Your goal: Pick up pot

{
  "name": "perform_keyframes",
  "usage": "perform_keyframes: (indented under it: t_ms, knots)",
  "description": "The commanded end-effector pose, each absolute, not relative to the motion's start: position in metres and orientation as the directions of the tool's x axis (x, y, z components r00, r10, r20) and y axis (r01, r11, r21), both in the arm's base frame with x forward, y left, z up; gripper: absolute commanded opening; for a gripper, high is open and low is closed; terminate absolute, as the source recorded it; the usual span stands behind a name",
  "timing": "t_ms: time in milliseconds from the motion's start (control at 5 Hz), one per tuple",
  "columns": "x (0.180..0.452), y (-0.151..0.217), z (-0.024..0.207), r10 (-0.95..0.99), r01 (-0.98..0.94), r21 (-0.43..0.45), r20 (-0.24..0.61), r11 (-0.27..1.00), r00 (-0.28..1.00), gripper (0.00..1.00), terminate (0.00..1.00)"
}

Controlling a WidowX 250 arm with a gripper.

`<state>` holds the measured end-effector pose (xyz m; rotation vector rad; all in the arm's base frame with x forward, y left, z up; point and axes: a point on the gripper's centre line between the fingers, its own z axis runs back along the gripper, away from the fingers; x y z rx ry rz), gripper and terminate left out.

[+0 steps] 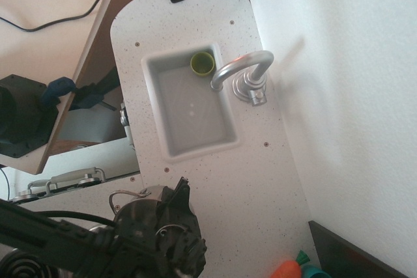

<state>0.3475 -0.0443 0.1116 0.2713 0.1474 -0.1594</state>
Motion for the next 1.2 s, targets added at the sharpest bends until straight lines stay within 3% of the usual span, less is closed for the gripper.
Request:
perform_keyframes:
  t_ms: [0,200,800,1000]
  knots:
    - [0.345,-0.032,0.178,-0.079,0.070,0.249,0.027,0.966,0.996,0.00,0.00]
    - [0.333,-0.019,0.204,-0.010,-0.015,0.263,0.093,0.965,0.996,0.00,0.00]
    - [0.327,-0.017,0.200,0.016,-0.032,0.247,0.063,0.969,0.998,0.00,0.00]
    - [0.329,-0.017,0.199,0.018,-0.031,0.243,0.055,0.970,0.998,0.00,1.00]
